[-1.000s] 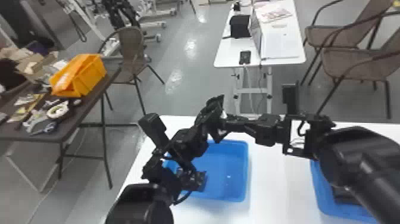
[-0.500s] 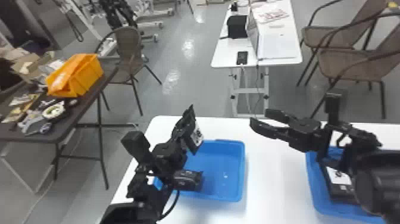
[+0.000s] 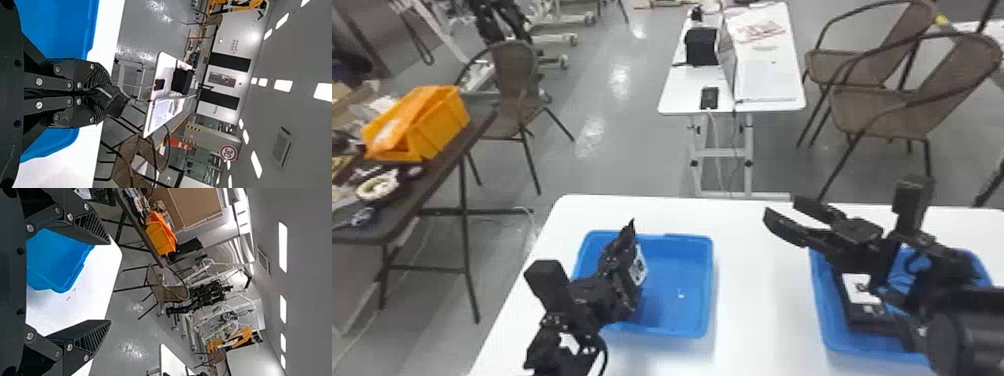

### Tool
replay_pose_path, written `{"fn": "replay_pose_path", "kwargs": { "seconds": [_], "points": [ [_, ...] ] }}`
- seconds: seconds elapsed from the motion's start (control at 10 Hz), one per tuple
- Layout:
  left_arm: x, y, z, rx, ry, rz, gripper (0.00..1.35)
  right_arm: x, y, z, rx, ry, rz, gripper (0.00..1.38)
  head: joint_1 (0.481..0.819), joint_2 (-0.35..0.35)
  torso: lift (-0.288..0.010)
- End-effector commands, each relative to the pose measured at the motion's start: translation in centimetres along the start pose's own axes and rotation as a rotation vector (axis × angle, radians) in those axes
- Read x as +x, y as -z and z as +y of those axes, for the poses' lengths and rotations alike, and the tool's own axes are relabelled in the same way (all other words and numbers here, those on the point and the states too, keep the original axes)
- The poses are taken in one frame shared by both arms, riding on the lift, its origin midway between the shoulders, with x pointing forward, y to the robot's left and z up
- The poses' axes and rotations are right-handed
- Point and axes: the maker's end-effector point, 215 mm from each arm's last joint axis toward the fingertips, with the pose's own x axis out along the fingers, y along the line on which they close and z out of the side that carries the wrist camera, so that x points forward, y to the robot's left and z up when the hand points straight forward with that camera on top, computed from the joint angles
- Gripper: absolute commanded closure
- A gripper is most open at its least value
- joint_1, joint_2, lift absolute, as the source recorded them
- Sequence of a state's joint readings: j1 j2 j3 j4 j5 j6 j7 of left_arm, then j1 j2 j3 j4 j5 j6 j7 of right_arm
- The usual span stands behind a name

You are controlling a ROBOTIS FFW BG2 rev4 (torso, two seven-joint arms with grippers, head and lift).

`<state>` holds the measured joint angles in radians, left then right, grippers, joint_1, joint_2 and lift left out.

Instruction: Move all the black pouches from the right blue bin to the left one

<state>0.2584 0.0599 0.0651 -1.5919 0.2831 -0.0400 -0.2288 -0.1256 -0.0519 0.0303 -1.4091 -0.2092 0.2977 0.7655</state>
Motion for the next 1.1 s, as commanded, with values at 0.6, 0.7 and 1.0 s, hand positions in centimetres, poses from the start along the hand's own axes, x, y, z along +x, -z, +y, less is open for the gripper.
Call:
{"fn": "replay_pose_path", "kwargs": {
  "seconds": [0.6, 0.7, 1.0],
  "points": [
    [-1.5, -9.1, -1.2, 0.014, 0.001, -0.259, 0.05, -4.1, 2.1, -2.5, -0.021, 0.161, -0.020, 0.35, 0.695, 0.149, 0.000],
    [-2.9, -10.9, -0.4, 0.015, -0.067, -0.315, 0.05, -6.4, 3.2, -3.9, -0.012, 0.274, -0.029, 0.35, 0.695, 0.141, 0.000],
    [-3.7, -12.0, 0.2, 0.006, -0.101, -0.346, 0.06, -13.7, 9.3, -9.0, 0.049, 0.577, 0.007, 0.36, 0.695, 0.101, 0.000]
  ]
}}
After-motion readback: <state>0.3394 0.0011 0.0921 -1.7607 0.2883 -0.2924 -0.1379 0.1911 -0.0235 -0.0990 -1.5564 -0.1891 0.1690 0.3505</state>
